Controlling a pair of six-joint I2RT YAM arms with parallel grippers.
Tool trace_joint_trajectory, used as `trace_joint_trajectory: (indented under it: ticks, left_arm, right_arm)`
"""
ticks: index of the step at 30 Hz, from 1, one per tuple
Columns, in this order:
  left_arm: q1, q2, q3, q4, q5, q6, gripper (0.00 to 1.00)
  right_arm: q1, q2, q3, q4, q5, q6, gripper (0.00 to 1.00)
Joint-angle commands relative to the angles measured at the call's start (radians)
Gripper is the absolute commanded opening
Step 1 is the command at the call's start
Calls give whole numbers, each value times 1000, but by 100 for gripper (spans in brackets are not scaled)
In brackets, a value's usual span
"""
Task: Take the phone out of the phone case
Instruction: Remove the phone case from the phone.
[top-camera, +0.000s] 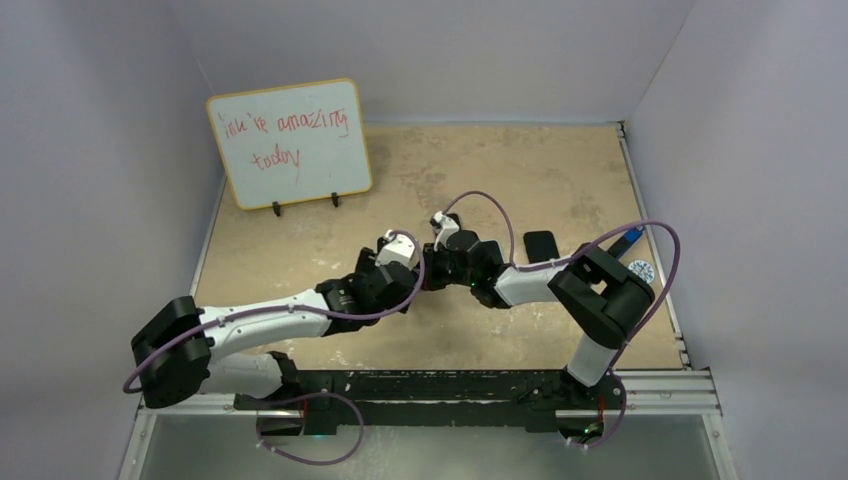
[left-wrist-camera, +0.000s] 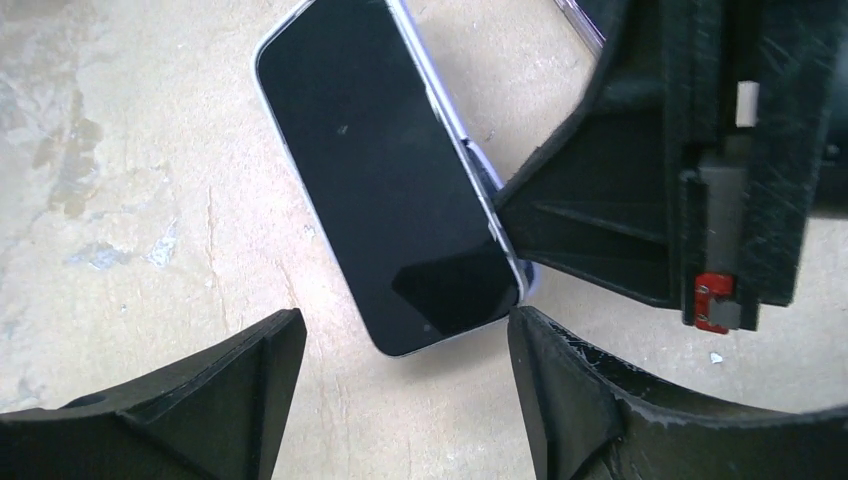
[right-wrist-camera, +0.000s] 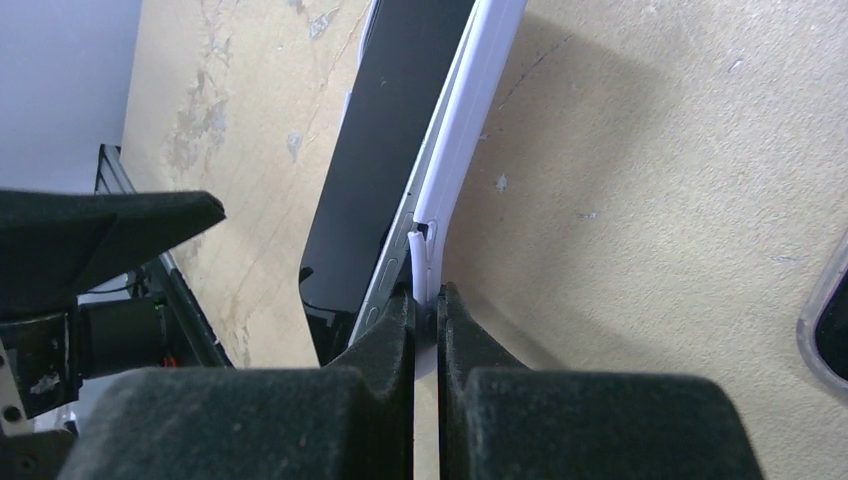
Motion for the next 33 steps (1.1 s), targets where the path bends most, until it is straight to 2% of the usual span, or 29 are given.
trace_joint_trajectory:
  ticks: [1,10,19,28,33]
  left_arm:
    - [-78,53,53,-12,-165,45,75]
    - [-113,123,40,112,-166,155,63]
    - [-115,172,48,151,-264,221,48]
    - [-139,237,87,126,-381,209,45]
    - [-139,268,113,81,-440,165,34]
  right_arm:
    - [-8,-44,73,0,-51,59,0]
    - [-14,-16,74,38,-115,116,0]
    - [-14,11,76,78,-161,153,0]
    - [-14,34,78,131,-223,209,0]
    - [-16,36,71,178,-248,233,0]
